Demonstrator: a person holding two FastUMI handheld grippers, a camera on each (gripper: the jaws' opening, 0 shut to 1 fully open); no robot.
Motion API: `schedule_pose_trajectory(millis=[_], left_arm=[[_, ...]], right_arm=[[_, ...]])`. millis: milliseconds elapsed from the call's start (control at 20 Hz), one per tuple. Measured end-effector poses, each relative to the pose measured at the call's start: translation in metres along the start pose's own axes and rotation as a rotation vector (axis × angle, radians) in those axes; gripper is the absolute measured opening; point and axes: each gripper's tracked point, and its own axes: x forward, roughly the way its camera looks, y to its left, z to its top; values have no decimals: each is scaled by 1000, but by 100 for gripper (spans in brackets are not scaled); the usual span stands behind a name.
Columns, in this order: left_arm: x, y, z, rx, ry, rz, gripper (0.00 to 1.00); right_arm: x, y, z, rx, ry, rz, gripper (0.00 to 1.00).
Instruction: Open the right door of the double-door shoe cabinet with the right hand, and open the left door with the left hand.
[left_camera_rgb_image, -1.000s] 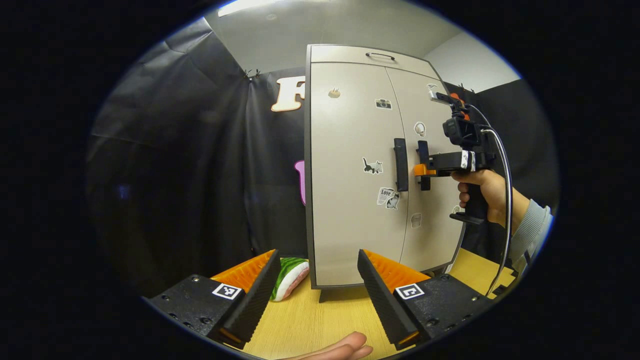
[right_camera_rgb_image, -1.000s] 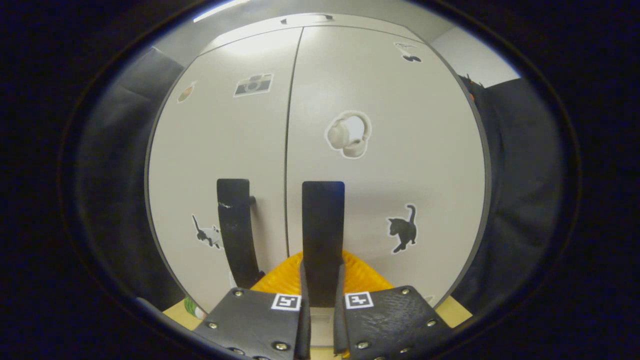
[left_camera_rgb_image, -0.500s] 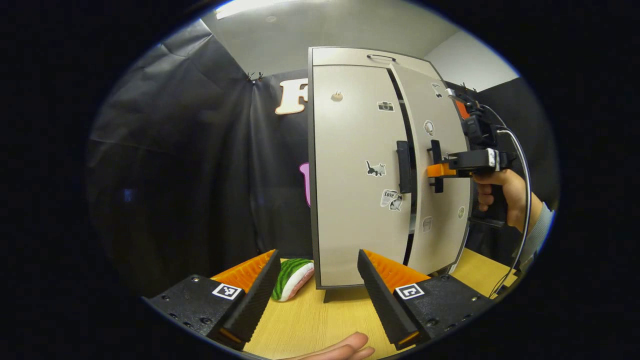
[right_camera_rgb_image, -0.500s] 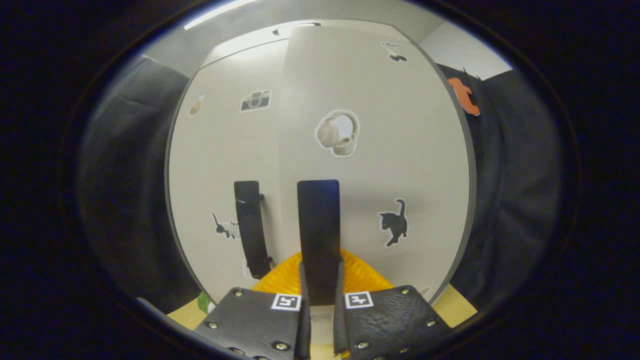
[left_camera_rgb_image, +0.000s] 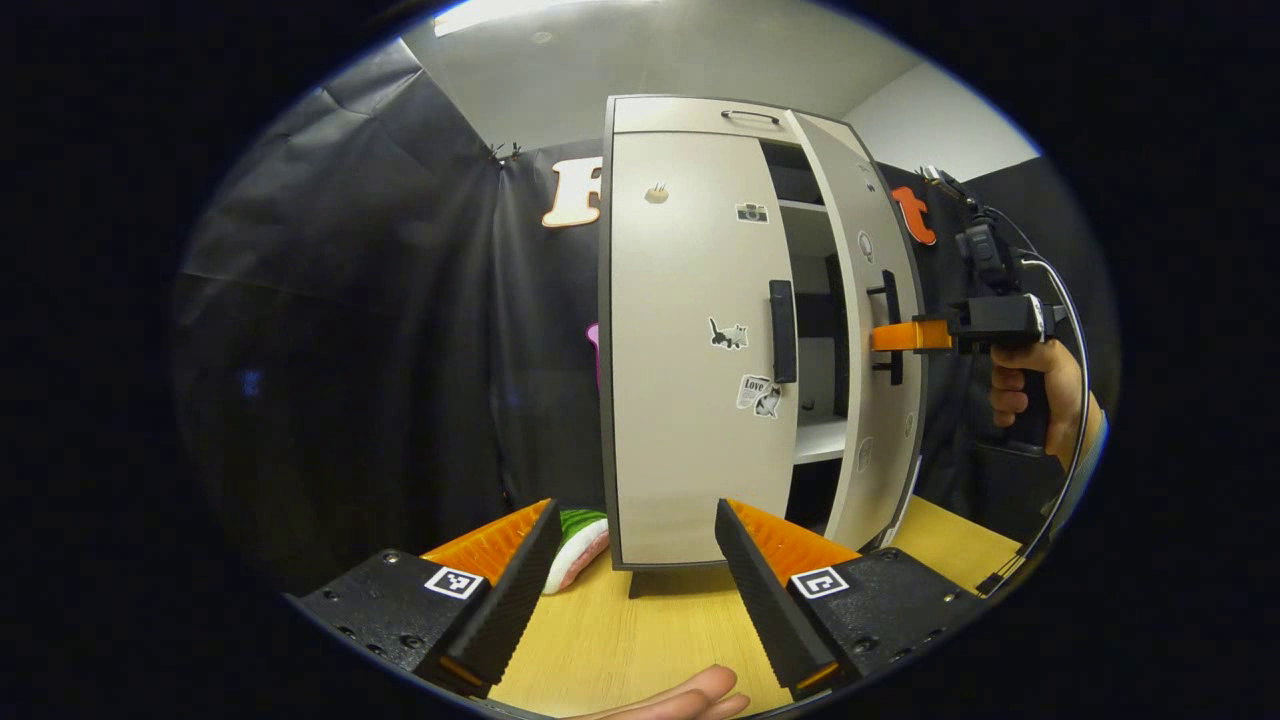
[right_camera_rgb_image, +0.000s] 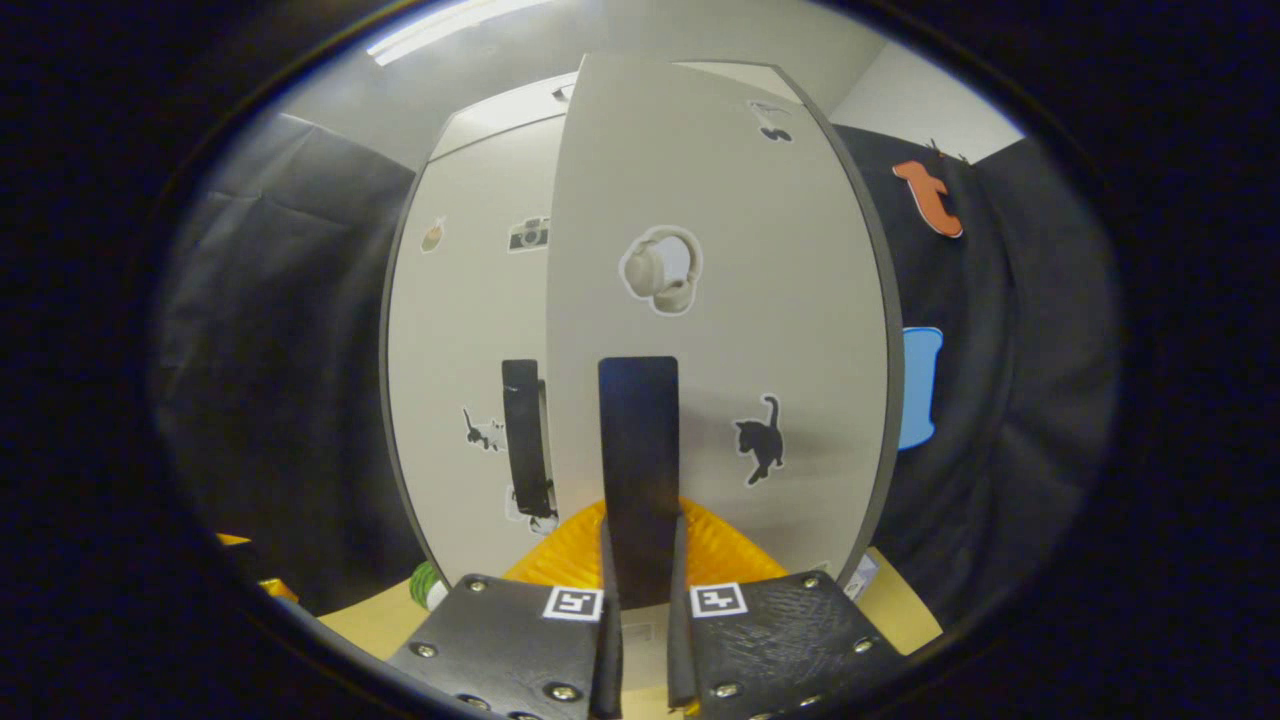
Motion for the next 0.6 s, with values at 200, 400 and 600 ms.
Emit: schedule_pose_trajectory(millis=[200,400,600], left_arm=[[-9,3,-6,-9,-5,27,96],[-19,-2,-3,-23,-19,23,96],[-33,-10,-3,-27,-32,6,96]], right_arm=[[-21,-13,1,-12,28,-6,18],[-40,-28,1,18,23,27,17],[-56,-45,2,17,17,32,17]])
